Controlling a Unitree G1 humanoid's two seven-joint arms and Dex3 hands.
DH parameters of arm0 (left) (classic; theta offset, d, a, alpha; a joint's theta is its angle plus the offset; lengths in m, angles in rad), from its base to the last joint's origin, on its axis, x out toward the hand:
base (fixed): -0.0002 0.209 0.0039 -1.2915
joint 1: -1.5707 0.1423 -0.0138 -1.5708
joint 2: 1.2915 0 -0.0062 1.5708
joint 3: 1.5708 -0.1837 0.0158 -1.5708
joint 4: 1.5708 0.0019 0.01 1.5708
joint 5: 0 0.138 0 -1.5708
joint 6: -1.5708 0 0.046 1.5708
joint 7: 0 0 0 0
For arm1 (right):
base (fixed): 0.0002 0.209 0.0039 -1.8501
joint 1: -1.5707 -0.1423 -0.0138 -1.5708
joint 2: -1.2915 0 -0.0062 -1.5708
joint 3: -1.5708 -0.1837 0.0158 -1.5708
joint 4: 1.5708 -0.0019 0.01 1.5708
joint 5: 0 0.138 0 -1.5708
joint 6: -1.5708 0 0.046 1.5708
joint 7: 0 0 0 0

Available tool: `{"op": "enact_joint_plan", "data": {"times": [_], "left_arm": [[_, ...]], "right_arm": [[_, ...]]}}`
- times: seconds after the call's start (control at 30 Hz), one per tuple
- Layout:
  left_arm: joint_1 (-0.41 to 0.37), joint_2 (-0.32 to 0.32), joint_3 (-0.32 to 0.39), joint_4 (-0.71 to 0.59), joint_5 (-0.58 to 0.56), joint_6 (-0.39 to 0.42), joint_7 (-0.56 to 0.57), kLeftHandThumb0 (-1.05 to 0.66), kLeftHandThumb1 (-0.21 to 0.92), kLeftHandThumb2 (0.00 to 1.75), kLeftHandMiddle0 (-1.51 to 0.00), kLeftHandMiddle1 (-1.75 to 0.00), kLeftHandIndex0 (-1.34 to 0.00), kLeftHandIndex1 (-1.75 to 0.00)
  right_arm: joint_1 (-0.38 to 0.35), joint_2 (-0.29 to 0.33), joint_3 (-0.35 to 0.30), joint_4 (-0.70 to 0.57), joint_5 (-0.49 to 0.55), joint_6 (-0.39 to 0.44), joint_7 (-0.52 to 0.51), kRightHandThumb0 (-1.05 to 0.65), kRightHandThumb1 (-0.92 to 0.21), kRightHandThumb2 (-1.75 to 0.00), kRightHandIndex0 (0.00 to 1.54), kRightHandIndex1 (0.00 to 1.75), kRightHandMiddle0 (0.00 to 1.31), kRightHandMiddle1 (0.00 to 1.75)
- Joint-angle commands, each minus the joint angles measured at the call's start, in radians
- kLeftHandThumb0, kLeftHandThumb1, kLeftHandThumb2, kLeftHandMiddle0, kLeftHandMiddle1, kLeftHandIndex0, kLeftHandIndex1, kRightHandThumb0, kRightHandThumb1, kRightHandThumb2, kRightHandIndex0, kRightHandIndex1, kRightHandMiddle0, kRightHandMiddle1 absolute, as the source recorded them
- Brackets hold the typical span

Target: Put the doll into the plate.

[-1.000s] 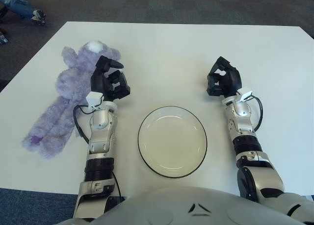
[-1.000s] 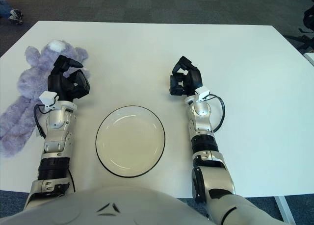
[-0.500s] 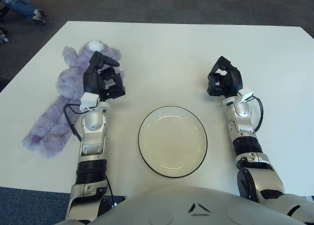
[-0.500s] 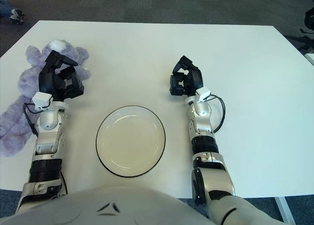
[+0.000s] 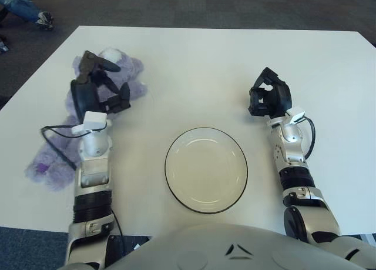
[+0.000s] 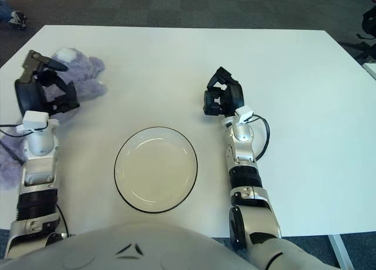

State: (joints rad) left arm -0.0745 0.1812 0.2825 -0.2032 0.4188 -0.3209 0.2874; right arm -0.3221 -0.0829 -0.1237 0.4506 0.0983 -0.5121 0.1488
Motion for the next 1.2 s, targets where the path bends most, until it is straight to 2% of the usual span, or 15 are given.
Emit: {"op": "enact_joint_plan", "data": {"times": [0.0, 0.1, 0.2, 0.27, 0.37, 0.4, 0.47, 0.57, 0.63, 0.73, 0.9, 0.93, 1.07, 1.17], "left_arm": [[0.013, 0.021, 0.011, -0.061, 0.097, 0.051, 0.034, -0.18, 0.33, 1.29, -0.80, -1.75, -0.46, -1.72], [0.021, 0.030, 0.005, -0.085, 0.148, 0.088, 0.040, -0.05, 0.27, 1.38, -0.70, -1.75, -0.44, -1.73], [0.041, 0.052, 0.016, -0.123, 0.213, 0.160, 0.018, -0.02, 0.36, 1.27, -0.58, -1.72, -0.39, -1.74], [0.045, 0.056, 0.016, -0.134, 0.228, 0.181, 0.014, -0.02, 0.40, 1.23, -0.53, -1.72, -0.36, -1.74], [0.056, 0.095, 0.025, -0.133, 0.320, 0.237, 0.019, -0.01, 0.49, 1.12, -0.45, -1.73, -0.30, -1.74], [0.059, 0.106, 0.026, -0.132, 0.344, 0.251, 0.022, -0.15, 0.57, 1.01, -0.40, -1.70, -0.31, -1.74], [0.063, 0.118, 0.021, -0.136, 0.380, 0.276, 0.024, -0.27, 0.64, 0.91, -0.35, -1.66, -0.31, -1.74], [0.076, 0.145, 0.014, -0.156, 0.456, 0.336, -0.001, -0.34, 0.76, 0.74, -0.26, -1.56, -0.27, -1.75], [0.085, 0.160, 0.011, -0.174, 0.486, 0.372, -0.034, -0.63, 0.85, 0.67, -0.18, -1.41, -0.15, -1.59], [0.095, 0.179, 0.000, -0.194, 0.528, 0.416, -0.077, -0.79, 0.90, 0.62, -0.11, -1.26, -0.06, -1.47], [0.102, 0.203, -0.020, -0.215, 0.601, 0.483, -0.139, -0.86, 0.92, 0.59, -0.05, -1.11, -0.01, -1.35], [0.102, 0.207, -0.026, -0.220, 0.625, 0.503, -0.160, -0.87, 0.92, 0.57, -0.03, -1.00, -0.01, -1.28], [0.101, 0.207, -0.044, -0.240, 0.681, 0.564, -0.217, -0.89, 0.92, 0.53, -0.01, -0.78, 0.00, -1.14], [0.102, 0.199, -0.055, -0.258, 0.704, 0.597, -0.247, -0.89, 0.92, 0.50, 0.00, -0.68, 0.00, -1.07]], "right_arm": [[0.013, 0.001, 0.001, -0.012, 0.000, 0.010, -0.007, -0.49, -0.31, -1.33, 1.30, 1.75, 0.62, 1.75], [0.012, 0.001, 0.002, -0.010, -0.002, 0.010, -0.009, -0.49, -0.31, -1.33, 1.30, 1.75, 0.62, 1.75], [0.013, -0.002, 0.003, -0.013, -0.004, 0.012, -0.010, -0.49, -0.31, -1.33, 1.30, 1.75, 0.62, 1.75], [0.013, -0.003, 0.003, -0.013, -0.004, 0.012, -0.010, -0.49, -0.31, -1.33, 1.30, 1.75, 0.62, 1.75], [0.012, -0.005, 0.004, -0.011, -0.005, 0.013, -0.009, -0.49, -0.31, -1.33, 1.30, 1.75, 0.62, 1.75], [0.012, -0.006, 0.004, -0.010, -0.005, 0.014, -0.009, -0.49, -0.31, -1.33, 1.30, 1.75, 0.62, 1.75], [0.012, -0.007, 0.003, -0.010, -0.002, 0.016, -0.007, -0.49, -0.31, -1.33, 1.29, 1.75, 0.62, 1.75], [0.012, -0.006, 0.001, -0.011, 0.005, 0.021, -0.002, -0.49, -0.31, -1.33, 1.29, 1.75, 0.62, 1.75], [0.013, -0.006, 0.000, -0.012, 0.009, 0.024, 0.000, -0.49, -0.31, -1.33, 1.29, 1.75, 0.62, 1.75], [0.014, -0.006, -0.001, -0.014, 0.011, 0.026, 0.003, -0.49, -0.31, -1.33, 1.30, 1.75, 0.62, 1.75], [0.014, -0.006, 0.000, -0.015, 0.010, 0.027, 0.003, -0.49, -0.31, -1.33, 1.30, 1.75, 0.62, 1.75], [0.014, -0.006, 0.000, -0.015, 0.010, 0.028, 0.003, -0.49, -0.31, -1.33, 1.30, 1.75, 0.62, 1.75], [0.015, -0.006, 0.000, -0.017, 0.007, 0.030, 0.000, -0.48, -0.31, -1.33, 1.30, 1.75, 0.62, 1.75], [0.018, -0.005, -0.001, -0.024, 0.004, 0.032, -0.005, -0.48, -0.31, -1.33, 1.30, 1.75, 0.62, 1.75]]}}
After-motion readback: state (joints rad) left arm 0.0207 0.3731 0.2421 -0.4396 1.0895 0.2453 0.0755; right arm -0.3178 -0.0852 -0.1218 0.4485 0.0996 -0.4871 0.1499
